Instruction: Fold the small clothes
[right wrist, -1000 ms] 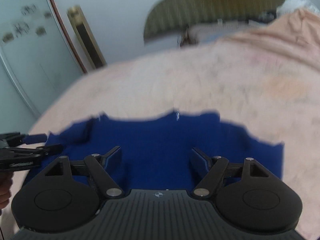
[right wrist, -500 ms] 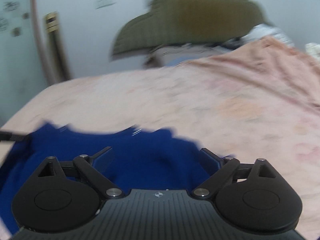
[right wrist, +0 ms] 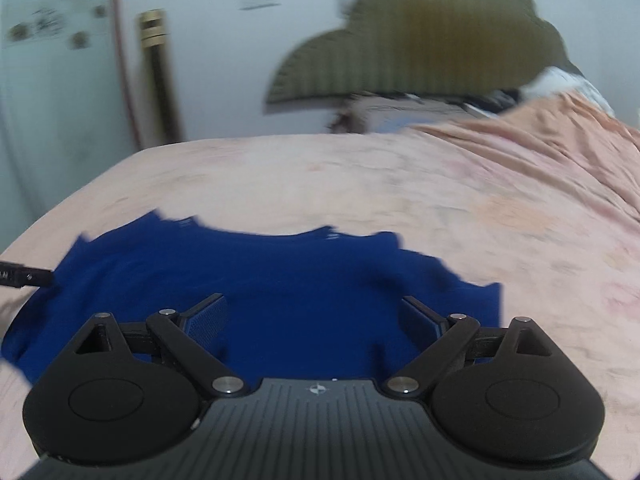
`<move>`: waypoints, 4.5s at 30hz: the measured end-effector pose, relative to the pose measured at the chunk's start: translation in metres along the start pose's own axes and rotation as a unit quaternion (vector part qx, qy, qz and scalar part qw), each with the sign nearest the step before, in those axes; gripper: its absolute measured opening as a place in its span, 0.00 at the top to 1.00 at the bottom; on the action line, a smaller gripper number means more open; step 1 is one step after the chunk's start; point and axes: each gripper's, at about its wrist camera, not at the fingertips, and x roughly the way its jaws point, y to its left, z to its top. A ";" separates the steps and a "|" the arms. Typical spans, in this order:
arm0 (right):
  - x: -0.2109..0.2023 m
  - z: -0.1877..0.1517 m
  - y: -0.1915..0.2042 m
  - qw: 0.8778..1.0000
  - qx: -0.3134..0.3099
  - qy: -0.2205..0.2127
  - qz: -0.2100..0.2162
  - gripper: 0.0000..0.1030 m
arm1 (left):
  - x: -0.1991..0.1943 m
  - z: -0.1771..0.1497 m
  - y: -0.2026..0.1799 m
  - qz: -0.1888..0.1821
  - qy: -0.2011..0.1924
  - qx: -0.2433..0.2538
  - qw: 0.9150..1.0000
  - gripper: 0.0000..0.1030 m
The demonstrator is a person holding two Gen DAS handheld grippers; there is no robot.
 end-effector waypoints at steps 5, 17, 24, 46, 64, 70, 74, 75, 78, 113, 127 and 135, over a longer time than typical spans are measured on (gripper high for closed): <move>-0.005 -0.012 0.013 0.998 0.015 0.037 0.041 0.09 | -0.018 -0.036 0.005 -0.035 0.021 0.005 0.999 0.29; -0.044 -0.041 0.040 0.999 -0.026 0.015 -0.015 0.09 | -0.036 -0.067 0.012 -0.078 0.027 -0.017 0.996 0.92; -0.060 -0.062 -0.018 0.994 0.073 0.031 -0.073 0.23 | -0.043 -0.074 0.001 -0.062 0.015 0.015 0.998 0.93; -0.090 -0.060 -0.009 0.994 0.003 -0.009 -0.110 0.46 | -0.072 -0.083 0.008 -0.007 0.002 0.056 0.998 0.99; -0.046 -0.048 0.051 0.998 -0.042 0.046 0.000 0.22 | -0.064 -0.068 0.000 0.019 -0.002 0.019 1.000 0.97; -0.035 -0.052 0.067 0.997 -0.055 0.057 0.003 0.14 | -0.044 -0.058 -0.020 0.012 0.003 0.012 1.000 0.95; -0.026 -0.065 0.066 0.995 -0.055 0.078 0.002 0.10 | -0.028 -0.064 -0.030 0.024 0.013 0.022 0.999 0.95; -0.026 -0.068 0.066 0.995 -0.056 0.077 0.001 0.07 | -0.025 -0.067 -0.031 0.029 0.013 0.028 0.999 0.95; -0.026 -0.077 0.067 0.996 -0.062 0.069 -0.001 0.02 | -0.025 -0.079 -0.035 0.038 -0.004 0.046 0.998 0.94; 0.005 -0.085 0.266 0.905 -0.420 -0.064 -0.025 0.04 | 0.084 0.030 0.058 -0.216 0.065 -0.129 0.966 0.08; 0.043 -0.076 0.305 0.903 -0.424 -0.064 0.008 0.71 | 0.132 0.060 0.047 -0.269 0.088 -0.161 0.946 0.59; 0.028 -0.058 0.284 0.932 -0.355 -0.054 0.047 0.94 | 0.122 0.058 0.034 -0.218 0.093 -0.148 0.960 0.89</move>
